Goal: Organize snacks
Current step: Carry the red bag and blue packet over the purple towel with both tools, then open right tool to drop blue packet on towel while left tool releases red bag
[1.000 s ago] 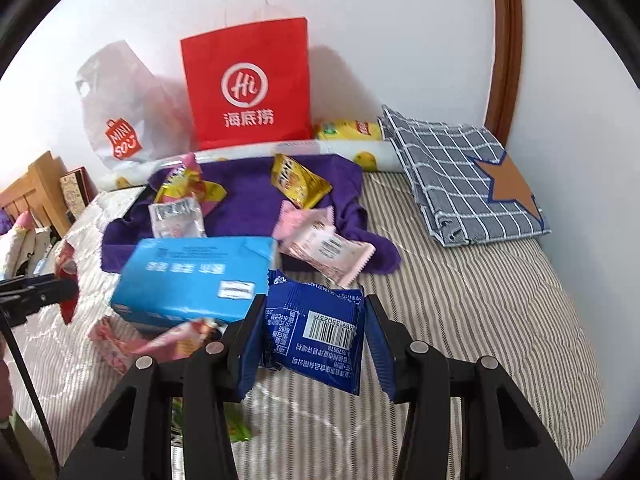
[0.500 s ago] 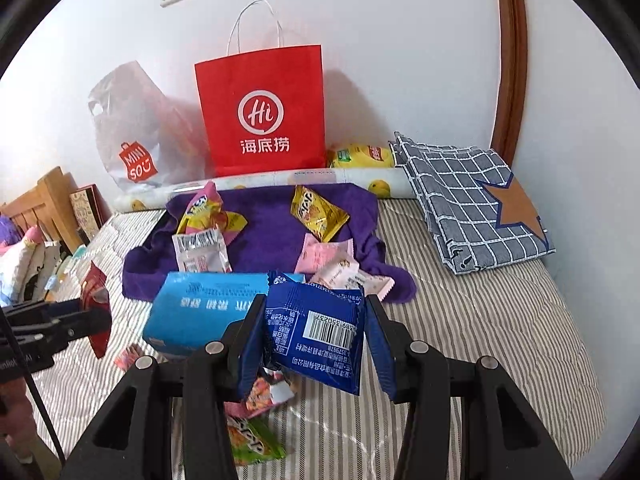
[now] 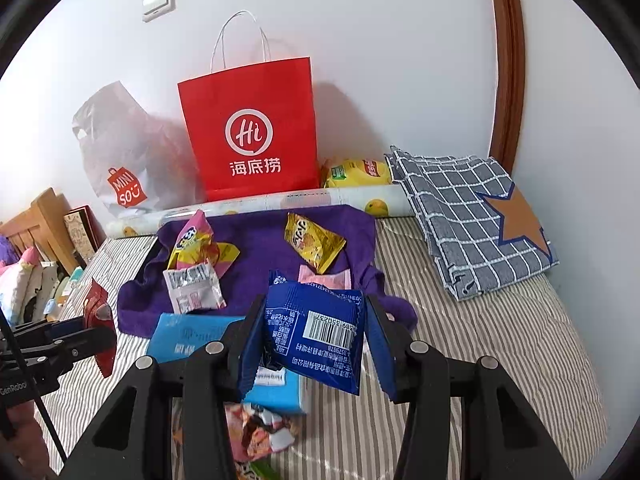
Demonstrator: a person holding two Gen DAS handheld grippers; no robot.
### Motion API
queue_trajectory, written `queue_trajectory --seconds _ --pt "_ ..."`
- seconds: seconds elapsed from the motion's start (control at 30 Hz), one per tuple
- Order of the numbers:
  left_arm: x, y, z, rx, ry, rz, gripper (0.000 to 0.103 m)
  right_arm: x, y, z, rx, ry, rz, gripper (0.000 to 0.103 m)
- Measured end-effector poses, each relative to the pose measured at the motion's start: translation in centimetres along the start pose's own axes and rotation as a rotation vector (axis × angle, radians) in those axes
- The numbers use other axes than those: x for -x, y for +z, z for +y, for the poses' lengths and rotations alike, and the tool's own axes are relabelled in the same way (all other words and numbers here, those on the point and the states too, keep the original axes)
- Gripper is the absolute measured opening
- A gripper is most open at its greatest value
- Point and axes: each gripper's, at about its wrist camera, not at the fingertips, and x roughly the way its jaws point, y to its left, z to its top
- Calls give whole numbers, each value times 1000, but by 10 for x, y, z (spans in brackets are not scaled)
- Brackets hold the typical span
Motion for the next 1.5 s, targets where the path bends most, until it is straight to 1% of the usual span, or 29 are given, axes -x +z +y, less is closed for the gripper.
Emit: queue_trajectory --seconds 0.2,0.47,0.57,0.63,0.77,0.9,1.1,1.27,1.5 --pt "-11 11 14 23 19 -3 41 -17 14 -2 -5 5 -5 45" --pt "-30 27 44 73 49 1 41 -49 34 -4 -5 -1 6 45" --pt "-37 38 53 82 63 -4 41 -63 43 -5 -8 -2 10 45" --pt "-42 46 57 83 88 -15 41 -73 48 -6 -9 -2 13 45" --pt "-47 56 64 86 103 -30 41 -94 55 -6 -9 0 31 45" --pt "-57 61 73 100 105 -24 41 -111 54 -3 0 12 51 45" --pt "-80 63 83 122 117 2 41 -141 46 -1 8 27 113 45" --pt "-96 61 88 136 121 30 41 -152 41 3 28 31 137 45" --pt "-105 56 87 121 140 49 41 -162 36 3 32 36 173 45"
